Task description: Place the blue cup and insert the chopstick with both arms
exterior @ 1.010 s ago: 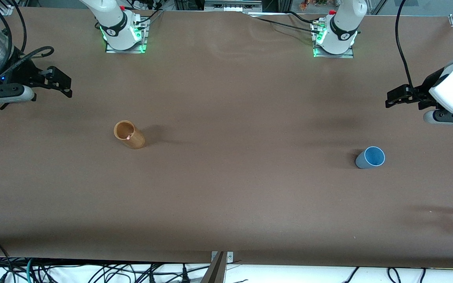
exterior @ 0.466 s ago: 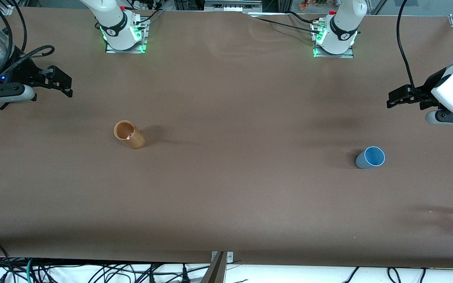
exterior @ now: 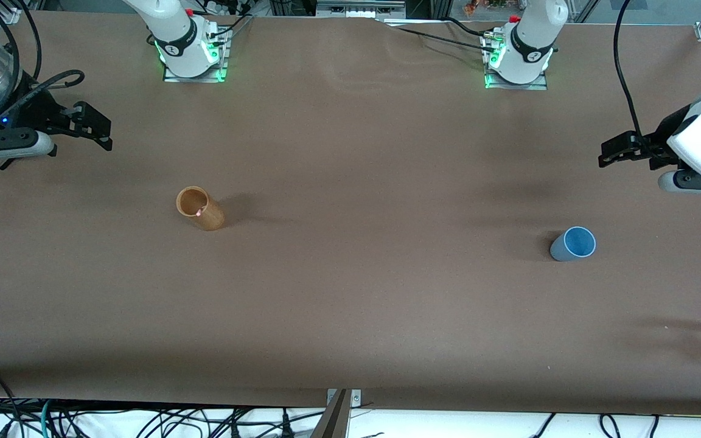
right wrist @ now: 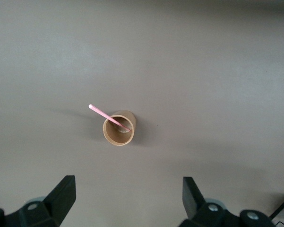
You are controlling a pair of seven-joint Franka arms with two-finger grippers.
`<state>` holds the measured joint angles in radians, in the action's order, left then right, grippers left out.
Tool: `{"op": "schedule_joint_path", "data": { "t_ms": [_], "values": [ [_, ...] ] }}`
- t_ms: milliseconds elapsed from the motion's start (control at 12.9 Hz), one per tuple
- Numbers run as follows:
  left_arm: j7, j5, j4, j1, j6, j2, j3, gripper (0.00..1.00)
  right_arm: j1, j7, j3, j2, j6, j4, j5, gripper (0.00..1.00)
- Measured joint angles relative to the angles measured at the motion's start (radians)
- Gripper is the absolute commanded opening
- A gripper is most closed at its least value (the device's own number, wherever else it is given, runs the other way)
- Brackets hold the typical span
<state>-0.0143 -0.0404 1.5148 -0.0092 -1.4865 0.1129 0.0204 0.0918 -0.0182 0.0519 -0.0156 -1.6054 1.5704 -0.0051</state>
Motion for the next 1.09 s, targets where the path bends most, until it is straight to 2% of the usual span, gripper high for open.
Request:
{"op": "schedule_joint_path", "data": {
  "t_ms": [1088],
  "values": [
    [-0.001,0.000,0.000,-0.001,0.000,0.012,0.001,1.00,0.000,0.000,0.000,0.000,0.000,0.000,0.000,1.00]
  ]
}}
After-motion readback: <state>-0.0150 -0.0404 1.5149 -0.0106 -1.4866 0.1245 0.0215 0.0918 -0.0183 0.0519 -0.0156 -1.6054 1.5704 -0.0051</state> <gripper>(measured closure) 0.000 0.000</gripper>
